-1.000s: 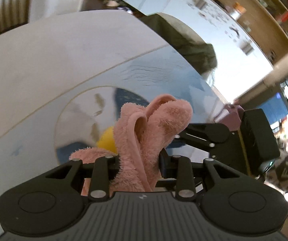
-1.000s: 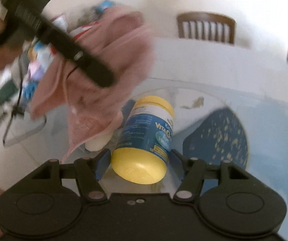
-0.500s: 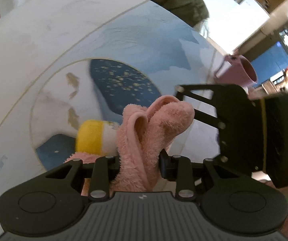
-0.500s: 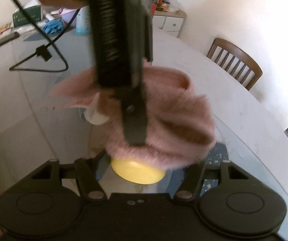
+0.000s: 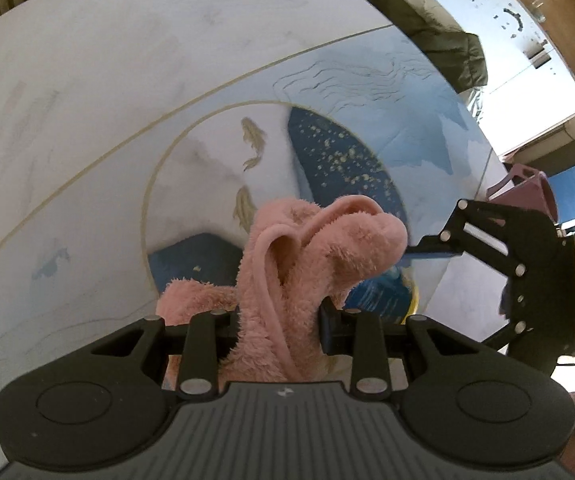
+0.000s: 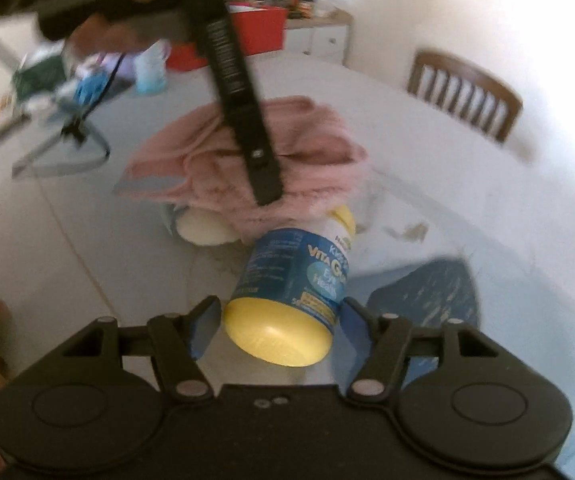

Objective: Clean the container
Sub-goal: 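Wipe the bottle cap and body with the towel in the left tool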

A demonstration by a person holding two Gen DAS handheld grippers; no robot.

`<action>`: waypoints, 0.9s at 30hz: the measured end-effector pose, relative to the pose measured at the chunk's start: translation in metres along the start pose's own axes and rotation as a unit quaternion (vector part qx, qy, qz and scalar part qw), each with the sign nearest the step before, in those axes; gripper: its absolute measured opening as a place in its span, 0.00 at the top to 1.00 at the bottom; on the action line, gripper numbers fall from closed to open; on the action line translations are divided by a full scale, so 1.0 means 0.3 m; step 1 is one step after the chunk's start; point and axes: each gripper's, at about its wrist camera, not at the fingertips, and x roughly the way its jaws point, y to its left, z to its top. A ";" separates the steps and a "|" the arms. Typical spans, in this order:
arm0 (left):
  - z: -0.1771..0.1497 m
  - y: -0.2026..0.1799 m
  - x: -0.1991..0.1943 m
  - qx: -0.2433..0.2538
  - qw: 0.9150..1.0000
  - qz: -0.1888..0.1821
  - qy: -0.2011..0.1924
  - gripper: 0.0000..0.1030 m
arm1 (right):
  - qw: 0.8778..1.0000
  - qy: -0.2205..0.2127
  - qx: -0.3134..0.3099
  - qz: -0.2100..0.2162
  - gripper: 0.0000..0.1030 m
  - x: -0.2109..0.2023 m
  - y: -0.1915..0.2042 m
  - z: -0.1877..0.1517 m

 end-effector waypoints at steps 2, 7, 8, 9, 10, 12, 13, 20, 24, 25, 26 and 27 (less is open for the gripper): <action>-0.007 0.006 0.017 -0.003 1.000 -0.001 0.003 0.70 | 0.997 -0.005 0.069 0.018 0.33 -0.007 -0.044 -0.001; -0.006 -0.003 0.034 0.002 1.000 0.004 0.003 0.70 | 0.981 -0.014 0.187 0.043 0.34 0.004 -0.119 -0.023; -0.006 -0.003 0.039 0.002 1.000 0.006 0.003 0.70 | 0.980 -0.012 0.192 0.042 0.34 0.009 -0.121 -0.024; -0.006 -0.002 0.045 0.000 1.000 0.007 0.003 0.70 | 0.980 -0.009 0.196 0.037 0.34 0.011 -0.123 -0.026; -0.007 -0.001 0.049 -0.001 1.000 0.006 0.002 0.70 | 0.980 -0.006 0.197 0.033 0.34 0.014 -0.122 -0.026; -0.006 0.000 0.055 -0.003 1.000 0.008 -0.001 0.70 | 0.980 -0.001 0.198 0.027 0.34 0.023 -0.118 -0.027; -0.006 0.000 0.059 -0.005 1.000 0.009 -0.002 0.70 | 0.980 0.001 0.200 0.023 0.34 0.027 -0.117 -0.028; -0.010 -0.019 0.070 -0.006 1.000 0.014 -0.021 0.70 | 0.983 -0.005 0.183 -0.011 0.34 0.005 -0.118 -0.021; -0.019 -0.050 0.009 -0.006 0.999 -0.010 -0.046 0.70 | 0.989 -0.010 0.142 -0.047 0.34 -0.023 -0.108 0.002; -0.021 -0.062 -0.014 -0.004 0.998 -0.018 -0.054 0.70 | 0.990 -0.009 0.130 -0.051 0.34 -0.026 -0.100 0.003; -0.025 -0.078 -0.037 0.002 0.998 -0.027 -0.061 0.70 | 0.991 -0.008 0.118 -0.054 0.34 -0.030 -0.092 0.003; -0.028 -0.097 -0.056 0.011 0.997 -0.036 -0.065 0.70 | 0.993 -0.008 0.104 -0.059 0.34 -0.033 -0.082 0.000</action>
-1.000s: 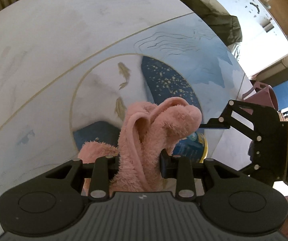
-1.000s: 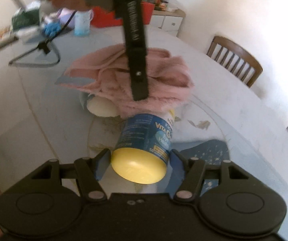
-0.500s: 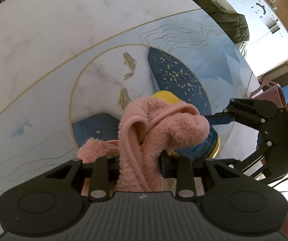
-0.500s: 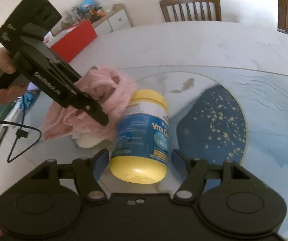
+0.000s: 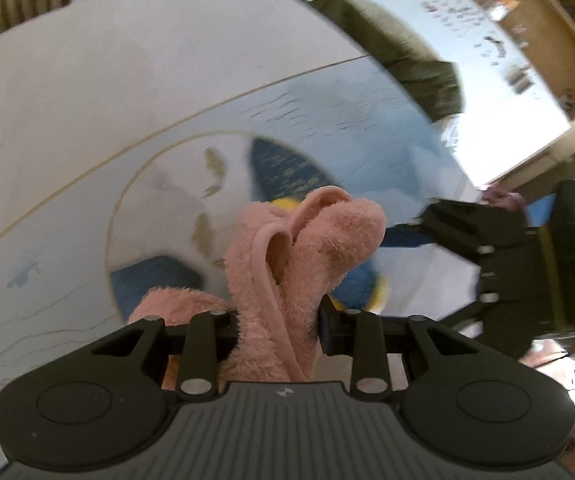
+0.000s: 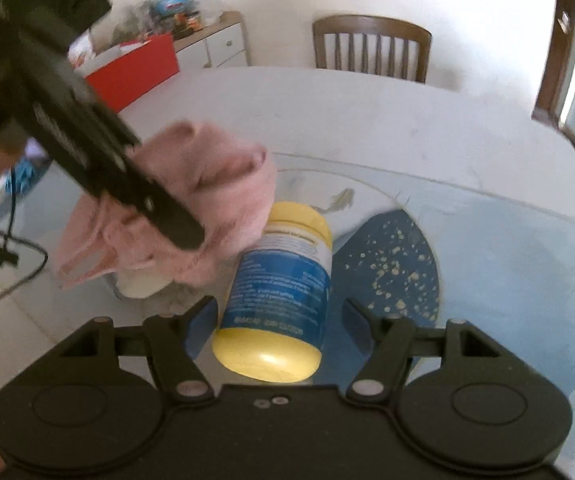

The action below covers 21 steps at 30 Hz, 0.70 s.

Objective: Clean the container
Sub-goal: 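Wipe the bottle cap and body with the towel in the left tool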

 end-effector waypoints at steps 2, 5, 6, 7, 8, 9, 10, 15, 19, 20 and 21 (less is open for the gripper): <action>-0.005 -0.046 -0.028 0.025 0.999 -0.024 -0.003 0.70 | 1.000 0.000 -0.013 -0.005 0.34 0.000 0.006 -0.010; -0.005 -0.110 -0.031 0.056 0.997 -0.047 0.002 0.70 | 1.000 0.006 -0.015 0.003 0.36 0.006 -0.006 -0.024; -0.004 -0.131 -0.018 0.063 0.997 -0.049 0.007 0.70 | 1.000 0.007 -0.016 0.002 0.37 0.006 -0.010 -0.029; 0.000 -0.144 -0.004 0.069 0.996 -0.050 0.011 0.70 | 1.000 0.007 -0.018 0.002 0.37 0.005 -0.010 -0.034; 0.000 -0.156 0.013 0.074 0.996 -0.049 0.015 0.70 | 1.000 0.007 -0.020 0.004 0.37 0.003 -0.012 -0.037; 0.005 -0.164 0.036 0.077 0.996 -0.047 0.022 0.70 | 1.000 0.007 -0.022 0.007 0.38 0.002 -0.014 -0.041; 0.009 -0.170 0.055 0.081 0.995 -0.045 0.027 0.70 | 1.000 0.008 -0.024 0.010 0.40 0.001 -0.015 -0.044; 0.029 -0.167 0.117 0.083 0.995 -0.030 0.042 0.70 | 0.999 0.008 -0.045 0.009 0.40 -0.008 -0.002 -0.050; 0.042 -0.126 0.123 0.061 0.997 -0.029 0.045 0.70 | 0.999 0.008 -0.041 0.011 0.40 -0.010 -0.005 -0.048; 0.043 -0.118 0.119 0.059 0.997 -0.026 0.044 0.70 | 0.999 0.008 -0.040 0.011 0.40 -0.010 -0.006 -0.048; 0.045 -0.109 0.114 0.057 0.997 -0.022 0.042 0.70 | 0.999 0.008 -0.039 0.011 0.40 -0.011 -0.009 -0.048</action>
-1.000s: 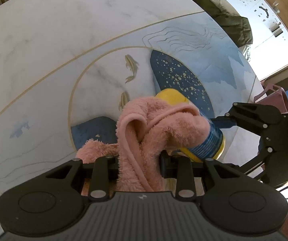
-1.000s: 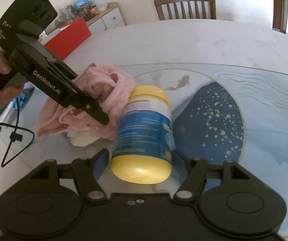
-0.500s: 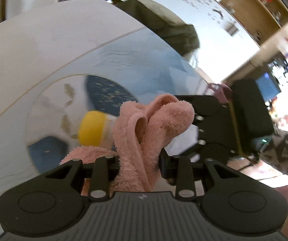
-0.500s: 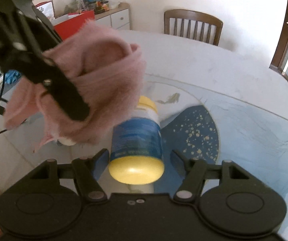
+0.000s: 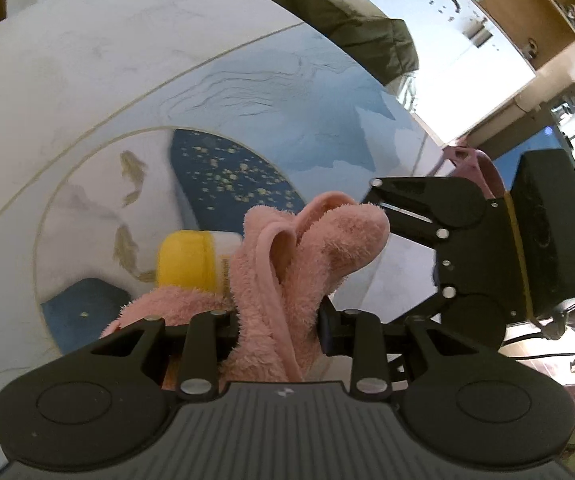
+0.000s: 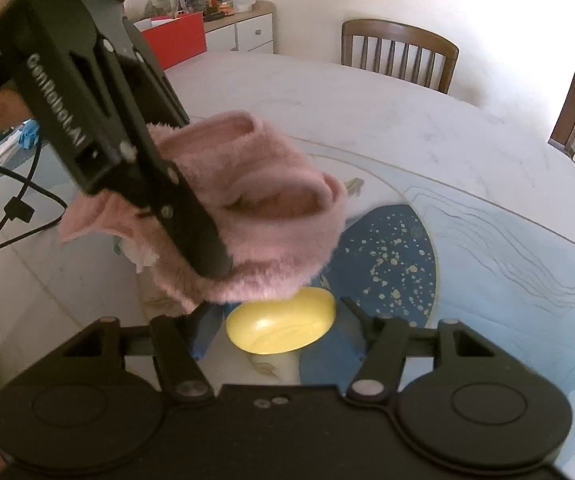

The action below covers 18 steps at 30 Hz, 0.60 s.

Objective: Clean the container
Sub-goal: 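Wipe the bottle cap and body with the towel in the left tool, then release the towel onto the table with the left tool while the right tool releases the bottle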

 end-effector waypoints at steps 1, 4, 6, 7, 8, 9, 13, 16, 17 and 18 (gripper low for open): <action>0.000 0.011 -0.006 -0.004 1.000 0.003 -0.002 0.70 | 1.000 0.000 0.001 0.000 0.40 0.000 -0.001 0.001; -0.002 0.048 -0.023 -0.018 1.000 0.014 -0.008 0.70 | 1.000 0.000 0.000 0.000 0.40 0.000 -0.006 0.001; -0.002 0.080 -0.031 -0.029 0.999 0.022 -0.010 0.70 | 1.000 0.001 -0.002 -0.002 0.40 0.004 -0.007 0.007; -0.004 0.096 -0.035 -0.035 0.999 0.027 -0.012 0.70 | 1.000 0.002 -0.002 -0.001 0.40 0.003 -0.011 0.006; -0.006 0.111 -0.039 -0.042 0.999 0.031 -0.013 0.70 | 1.000 0.001 -0.002 -0.001 0.40 0.003 -0.013 0.006; -0.007 0.128 -0.044 -0.049 0.998 0.033 -0.014 0.70 | 1.000 0.001 -0.003 -0.001 0.40 0.003 -0.016 0.007; -0.021 0.185 -0.057 -0.071 0.996 0.048 -0.019 0.71 | 1.000 0.001 -0.004 -0.006 0.40 0.001 -0.021 0.009; -0.040 0.226 -0.049 -0.089 0.994 0.059 -0.014 0.71 | 1.000 0.001 -0.003 -0.009 0.40 0.000 -0.027 0.007; -0.046 0.236 -0.041 -0.094 0.994 0.060 -0.013 0.71 | 1.000 0.001 -0.001 -0.008 0.40 -0.001 -0.029 0.007; -0.053 0.245 -0.030 -0.098 0.993 0.058 -0.012 0.71 | 1.000 0.001 0.000 -0.007 0.40 -0.002 -0.031 0.008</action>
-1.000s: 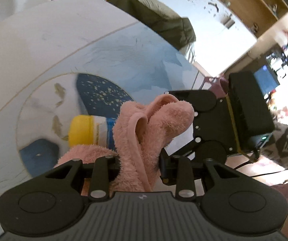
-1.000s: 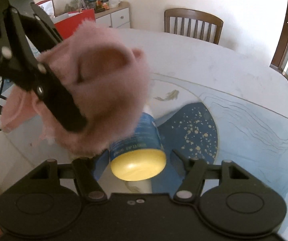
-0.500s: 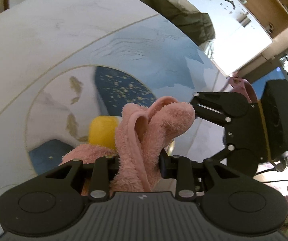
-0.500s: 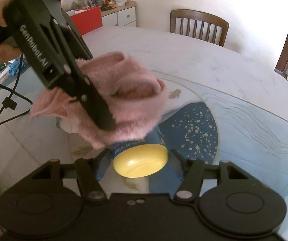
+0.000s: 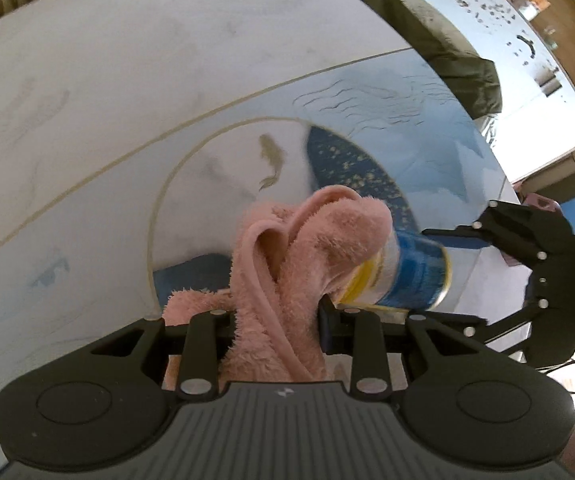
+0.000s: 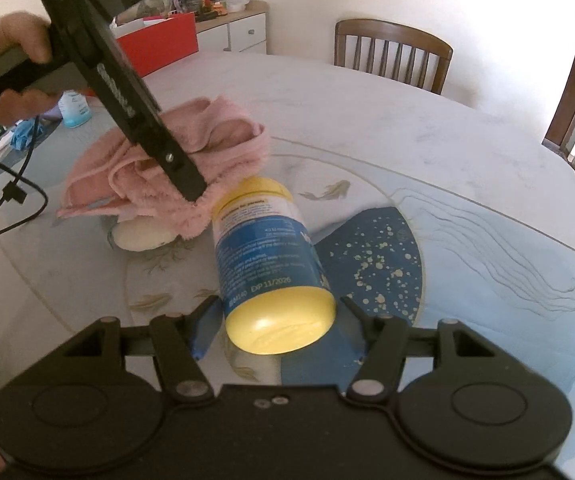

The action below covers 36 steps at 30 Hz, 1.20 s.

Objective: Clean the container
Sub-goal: 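Release the towel onto the table with the left tool while the right tool releases the bottle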

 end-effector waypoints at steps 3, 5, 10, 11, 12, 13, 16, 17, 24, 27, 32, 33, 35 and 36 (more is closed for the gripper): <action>-0.004 -0.005 0.020 -0.001 1.000 0.005 -0.003 0.71 | 1.000 0.002 0.005 -0.001 0.40 -0.001 -0.004 0.000; -0.006 -0.018 0.026 0.005 1.000 0.014 -0.005 0.71 | 1.000 0.003 0.013 -0.001 0.39 -0.004 -0.009 0.002; -0.016 -0.046 0.017 0.010 0.999 0.027 -0.024 0.71 | 0.999 -0.009 0.040 0.015 0.39 -0.037 -0.026 0.013; -0.019 -0.049 0.014 0.007 0.999 0.027 -0.028 0.71 | 0.999 -0.011 0.041 0.015 0.39 -0.041 -0.025 0.015; -0.022 -0.055 0.012 0.006 0.999 0.028 -0.031 0.71 | 0.999 -0.012 0.042 0.014 0.39 -0.047 -0.023 0.018; -0.027 -0.060 0.007 0.007 0.999 0.030 -0.034 0.71 | 0.999 -0.012 0.040 0.013 0.39 -0.049 -0.020 0.020; -0.045 -0.073 -0.011 0.005 0.998 0.035 -0.042 0.65 | 0.999 -0.013 0.034 0.007 0.39 -0.058 -0.013 0.026; -0.054 -0.075 -0.019 0.002 0.998 0.033 -0.047 0.59 | 0.999 -0.014 0.034 0.006 0.39 -0.059 -0.013 0.028; -0.126 -0.086 -0.069 -0.003 0.995 0.062 -0.072 0.45 | 0.999 -0.024 0.044 -0.003 0.39 -0.095 -0.003 0.029; -0.161 -0.084 -0.092 -0.015 0.994 0.064 -0.086 0.38 | 0.998 -0.031 0.056 -0.003 0.38 -0.114 0.002 0.026; -0.219 -0.110 -0.136 -0.024 0.990 0.072 -0.116 0.35 | 0.995 -0.050 0.091 -0.004 0.38 -0.143 0.011 0.017; -0.229 -0.119 -0.146 -0.025 0.989 0.076 -0.122 0.35 | 0.994 -0.055 0.098 -0.004 0.38 -0.147 0.013 0.015; -0.246 -0.135 -0.162 -0.024 0.988 0.080 -0.133 0.31 | 0.992 -0.064 0.108 -0.003 0.38 -0.158 0.020 0.012; -0.253 -0.142 -0.170 -0.026 0.987 0.083 -0.138 0.27 | 0.991 -0.068 0.113 -0.003 0.38 -0.166 0.027 0.011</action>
